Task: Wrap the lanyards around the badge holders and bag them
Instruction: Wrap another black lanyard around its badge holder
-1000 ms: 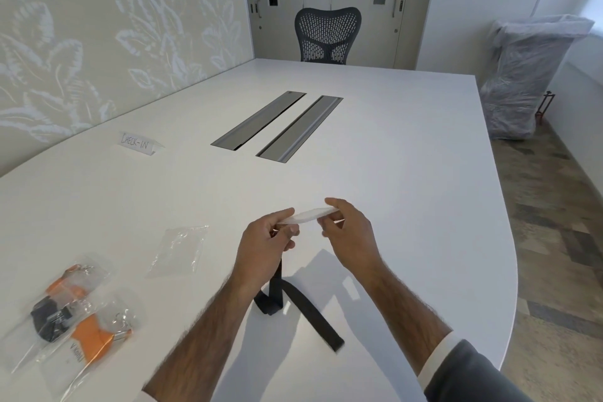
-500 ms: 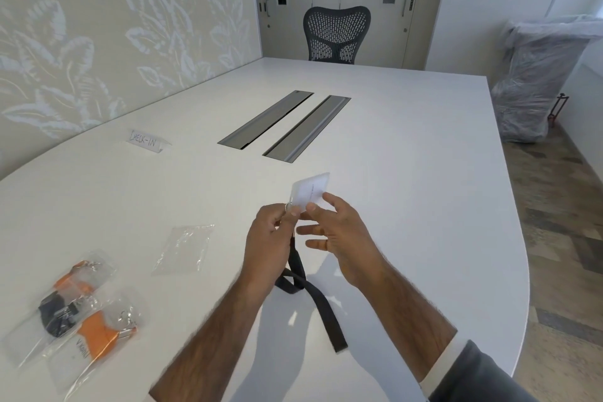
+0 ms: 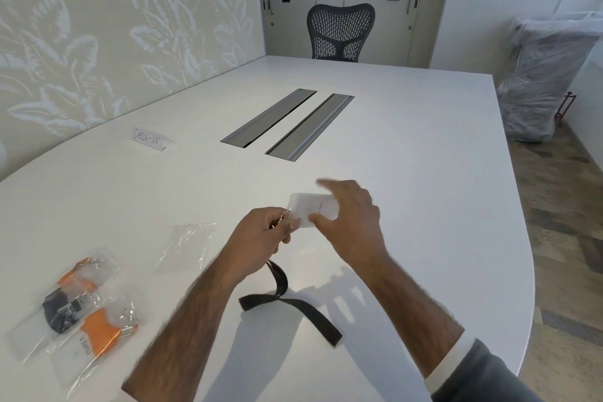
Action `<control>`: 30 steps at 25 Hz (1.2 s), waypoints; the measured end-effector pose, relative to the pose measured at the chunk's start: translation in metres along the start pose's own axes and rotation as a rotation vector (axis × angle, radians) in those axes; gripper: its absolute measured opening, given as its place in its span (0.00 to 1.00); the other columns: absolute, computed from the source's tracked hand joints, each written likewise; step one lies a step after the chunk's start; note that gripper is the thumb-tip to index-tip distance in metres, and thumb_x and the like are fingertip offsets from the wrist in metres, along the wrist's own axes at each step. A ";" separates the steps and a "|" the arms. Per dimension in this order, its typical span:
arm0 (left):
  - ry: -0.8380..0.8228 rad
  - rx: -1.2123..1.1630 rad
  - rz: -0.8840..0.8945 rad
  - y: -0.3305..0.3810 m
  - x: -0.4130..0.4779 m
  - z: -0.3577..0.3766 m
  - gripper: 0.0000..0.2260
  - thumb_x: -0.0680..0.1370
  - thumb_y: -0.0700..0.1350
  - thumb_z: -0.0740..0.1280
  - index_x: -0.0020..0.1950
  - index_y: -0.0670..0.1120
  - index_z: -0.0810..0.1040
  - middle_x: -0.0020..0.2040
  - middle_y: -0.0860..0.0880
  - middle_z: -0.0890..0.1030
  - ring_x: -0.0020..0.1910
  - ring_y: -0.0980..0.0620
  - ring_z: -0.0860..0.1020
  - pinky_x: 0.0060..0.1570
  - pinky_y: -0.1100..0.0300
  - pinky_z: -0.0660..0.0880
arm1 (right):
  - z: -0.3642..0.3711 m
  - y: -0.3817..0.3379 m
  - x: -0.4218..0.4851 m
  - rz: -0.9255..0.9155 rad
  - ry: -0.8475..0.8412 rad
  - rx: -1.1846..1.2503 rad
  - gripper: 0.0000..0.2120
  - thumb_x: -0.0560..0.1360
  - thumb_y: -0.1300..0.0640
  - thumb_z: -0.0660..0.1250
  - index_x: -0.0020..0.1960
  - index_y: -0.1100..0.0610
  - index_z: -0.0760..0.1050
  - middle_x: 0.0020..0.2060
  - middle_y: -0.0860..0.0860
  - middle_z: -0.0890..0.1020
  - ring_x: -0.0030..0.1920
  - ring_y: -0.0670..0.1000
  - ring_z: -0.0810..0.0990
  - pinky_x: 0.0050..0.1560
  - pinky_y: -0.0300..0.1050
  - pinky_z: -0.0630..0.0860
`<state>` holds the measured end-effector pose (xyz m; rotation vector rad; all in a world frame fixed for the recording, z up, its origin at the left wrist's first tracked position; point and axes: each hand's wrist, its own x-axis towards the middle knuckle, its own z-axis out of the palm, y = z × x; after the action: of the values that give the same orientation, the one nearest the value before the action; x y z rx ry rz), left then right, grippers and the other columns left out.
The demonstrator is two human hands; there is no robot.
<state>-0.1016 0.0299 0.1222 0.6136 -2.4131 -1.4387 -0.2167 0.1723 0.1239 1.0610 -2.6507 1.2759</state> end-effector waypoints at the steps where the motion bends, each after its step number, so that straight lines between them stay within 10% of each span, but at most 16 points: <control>1: -0.021 0.035 0.009 0.000 0.002 -0.001 0.12 0.81 0.48 0.70 0.39 0.44 0.79 0.29 0.55 0.76 0.26 0.55 0.68 0.31 0.60 0.66 | -0.003 -0.003 -0.001 -0.083 -0.025 -0.115 0.19 0.74 0.49 0.72 0.64 0.44 0.77 0.63 0.43 0.76 0.66 0.48 0.70 0.65 0.50 0.64; 5: 0.065 0.005 0.051 0.007 0.004 0.004 0.09 0.79 0.45 0.72 0.59 0.54 0.82 0.37 0.53 0.82 0.31 0.57 0.76 0.36 0.63 0.72 | -0.010 -0.012 -0.001 -0.191 -0.162 -0.372 0.12 0.79 0.46 0.68 0.54 0.53 0.83 0.57 0.49 0.78 0.59 0.51 0.72 0.56 0.51 0.74; 11: 0.104 -0.130 0.037 0.011 0.003 0.004 0.10 0.79 0.43 0.72 0.60 0.53 0.81 0.41 0.50 0.85 0.32 0.54 0.80 0.39 0.58 0.74 | -0.013 -0.007 0.005 0.246 -0.252 0.411 0.14 0.76 0.63 0.69 0.58 0.50 0.77 0.49 0.53 0.80 0.43 0.54 0.82 0.31 0.44 0.77; 20: 0.166 -0.051 0.029 0.002 -0.008 0.012 0.03 0.80 0.43 0.70 0.48 0.51 0.81 0.33 0.57 0.77 0.29 0.59 0.75 0.28 0.70 0.68 | -0.024 0.011 0.012 0.541 -0.070 1.275 0.13 0.77 0.70 0.59 0.54 0.69 0.82 0.50 0.61 0.83 0.43 0.60 0.86 0.48 0.56 0.85; 25: 0.166 -0.125 0.054 0.002 -0.008 0.008 0.05 0.83 0.43 0.67 0.48 0.48 0.79 0.32 0.52 0.77 0.28 0.55 0.73 0.32 0.64 0.71 | -0.021 0.016 0.011 0.472 -0.124 1.137 0.06 0.78 0.64 0.71 0.54 0.63 0.78 0.55 0.66 0.82 0.46 0.61 0.87 0.43 0.50 0.84; 30: -0.113 -0.107 -0.011 0.002 -0.013 0.003 0.06 0.83 0.47 0.67 0.49 0.47 0.81 0.28 0.54 0.71 0.29 0.55 0.69 0.34 0.56 0.73 | -0.020 0.018 0.014 0.495 -0.059 1.175 0.21 0.78 0.69 0.67 0.68 0.55 0.72 0.59 0.61 0.78 0.49 0.59 0.86 0.48 0.52 0.85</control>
<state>-0.0917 0.0395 0.1228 0.5354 -2.4004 -1.6357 -0.2437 0.1863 0.1287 0.3607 -2.1031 3.0800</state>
